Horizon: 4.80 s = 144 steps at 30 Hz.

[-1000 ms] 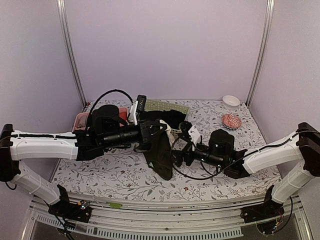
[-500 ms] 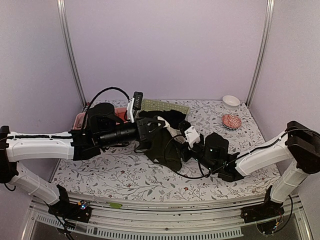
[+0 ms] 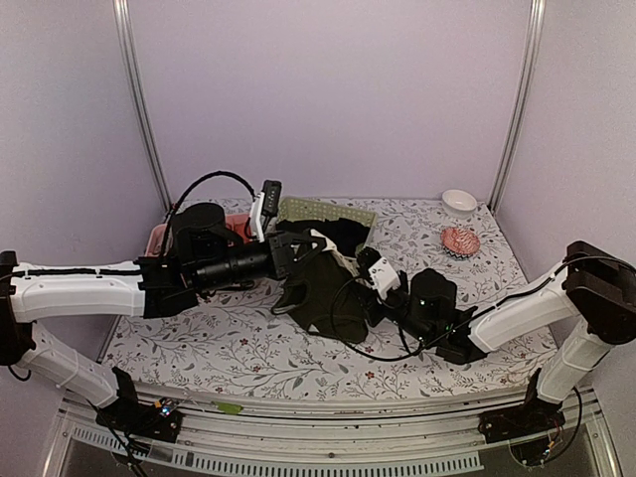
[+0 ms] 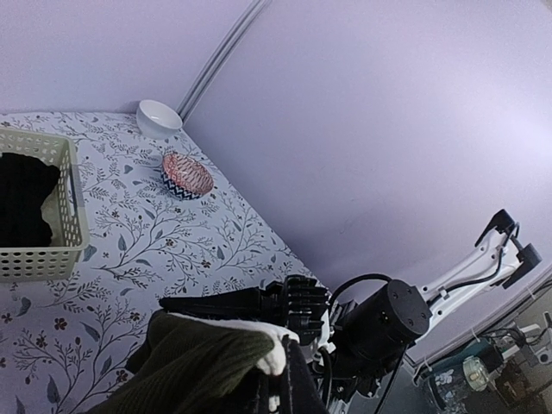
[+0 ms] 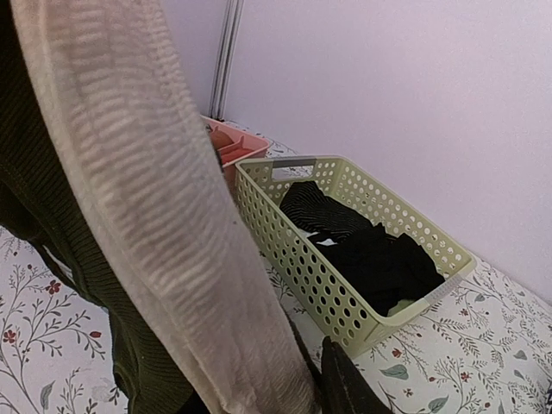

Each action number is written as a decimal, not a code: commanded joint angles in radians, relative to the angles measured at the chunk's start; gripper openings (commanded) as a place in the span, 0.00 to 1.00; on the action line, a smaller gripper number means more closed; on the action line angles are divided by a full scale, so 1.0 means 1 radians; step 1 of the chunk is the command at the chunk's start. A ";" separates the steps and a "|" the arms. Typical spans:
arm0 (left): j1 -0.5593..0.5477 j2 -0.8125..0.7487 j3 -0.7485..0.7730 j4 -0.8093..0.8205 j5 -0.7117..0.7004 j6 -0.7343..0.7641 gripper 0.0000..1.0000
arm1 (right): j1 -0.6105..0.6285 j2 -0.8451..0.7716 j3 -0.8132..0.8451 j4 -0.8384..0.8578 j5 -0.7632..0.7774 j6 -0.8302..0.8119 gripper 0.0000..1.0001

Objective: Roll the underwear
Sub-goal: Pick up the underwear from the center of the board, then flatten out the underwear at the center of the board, then adjust the underwear at the center of the board.

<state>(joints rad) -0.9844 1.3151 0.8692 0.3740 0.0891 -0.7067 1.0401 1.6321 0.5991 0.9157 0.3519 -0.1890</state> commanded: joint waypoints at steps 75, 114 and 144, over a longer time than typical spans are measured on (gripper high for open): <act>0.023 -0.081 0.009 0.066 0.089 0.024 0.00 | -0.094 -0.017 0.063 -0.142 -0.241 -0.021 0.04; 0.202 0.295 0.289 -0.330 0.035 0.121 0.70 | -0.291 -0.222 0.073 -0.958 -0.701 0.556 0.30; 0.193 0.048 -0.086 -0.373 0.088 0.211 0.96 | -0.305 0.167 0.232 -0.879 -0.868 0.443 0.33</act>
<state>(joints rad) -0.7837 1.3735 0.7650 0.0021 0.1730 -0.5014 0.7322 1.7702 0.8387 0.0086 -0.4866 0.2649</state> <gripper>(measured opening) 0.960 0.329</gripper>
